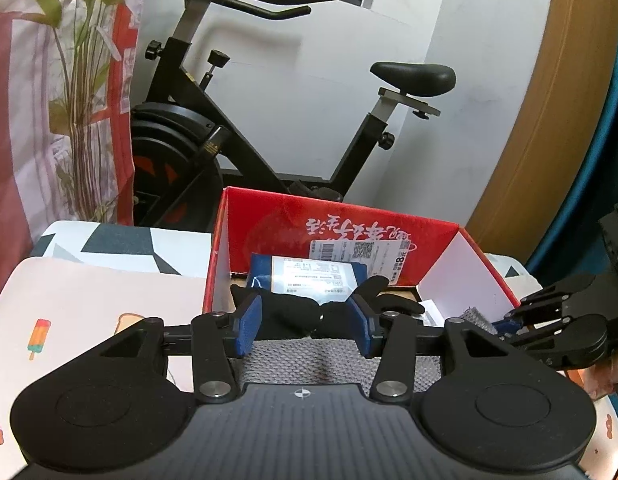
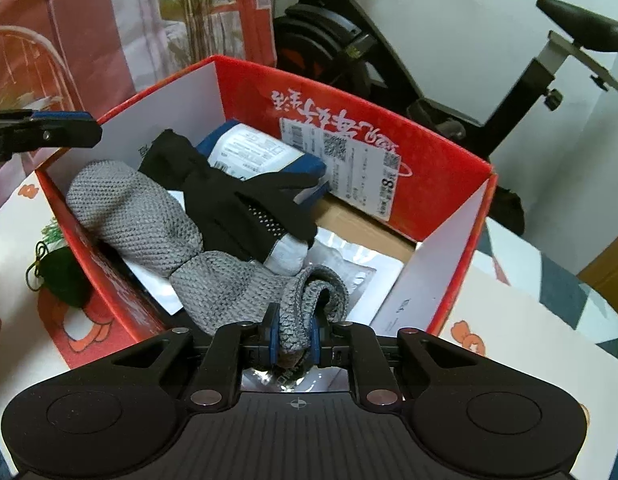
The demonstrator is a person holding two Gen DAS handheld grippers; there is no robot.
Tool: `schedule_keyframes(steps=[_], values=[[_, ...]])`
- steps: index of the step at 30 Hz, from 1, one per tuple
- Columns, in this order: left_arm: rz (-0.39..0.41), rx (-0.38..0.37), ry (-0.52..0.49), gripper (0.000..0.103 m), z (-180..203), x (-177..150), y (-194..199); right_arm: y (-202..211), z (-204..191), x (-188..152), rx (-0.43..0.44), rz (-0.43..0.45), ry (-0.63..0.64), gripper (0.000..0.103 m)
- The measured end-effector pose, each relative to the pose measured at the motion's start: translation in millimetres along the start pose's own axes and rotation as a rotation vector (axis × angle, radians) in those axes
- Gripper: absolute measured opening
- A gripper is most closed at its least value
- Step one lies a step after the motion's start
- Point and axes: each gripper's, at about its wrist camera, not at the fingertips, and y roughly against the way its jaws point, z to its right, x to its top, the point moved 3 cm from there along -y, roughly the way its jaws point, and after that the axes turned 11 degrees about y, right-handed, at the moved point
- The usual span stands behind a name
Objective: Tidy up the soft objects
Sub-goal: 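Open both tools to release the towel and withdraw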
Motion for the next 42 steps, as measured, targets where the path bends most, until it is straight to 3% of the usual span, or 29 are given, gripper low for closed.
schedule_keyframes(steps=[7, 13, 15, 18, 20, 23, 33, 42], values=[[0.004, 0.011, -0.011, 0.056, 1.6, -1.1, 5.5, 20.3, 3.1, 4.2, -0.083, 0.064, 0.002, 0.033], [0.015, 0.030, -0.020, 0.064, 3.0, -1.3, 14.7, 40.4, 8.7, 6.8, -0.137, 0.123, -0.036, 0.066], [0.018, 0.037, -0.020, 0.071, 3.4, -1.2, 17.7, 45.5, 8.1, 6.9, -0.145, 0.130, -0.043, 0.077], [0.021, 0.030, -0.019, 0.090, 4.3, -1.2, 23.8, 53.8, 5.6, 6.1, -0.150, 0.153, -0.062, 0.096], [0.027, 0.029, -0.015, 0.099, 4.3, -1.7, 28.1, 58.9, 3.0, 5.6, -0.148, 0.169, -0.075, 0.101], [0.033, 0.040, -0.013, 0.103, 4.2, -2.4, 34.4, 64.7, 0.5, 4.9, -0.146, 0.184, -0.095, 0.102], [0.047, 0.103, -0.002, 0.103, -4.7, -8.8, 51.2, 78.7, -10.4, -10.6, -0.182, 0.249, -0.172, 0.103], [0.040, 0.133, 0.000, 0.103, -14.2, -26.3, 63.7, 96.9, -26.5, -34.3, -0.183, 0.423, -0.330, 0.103]])
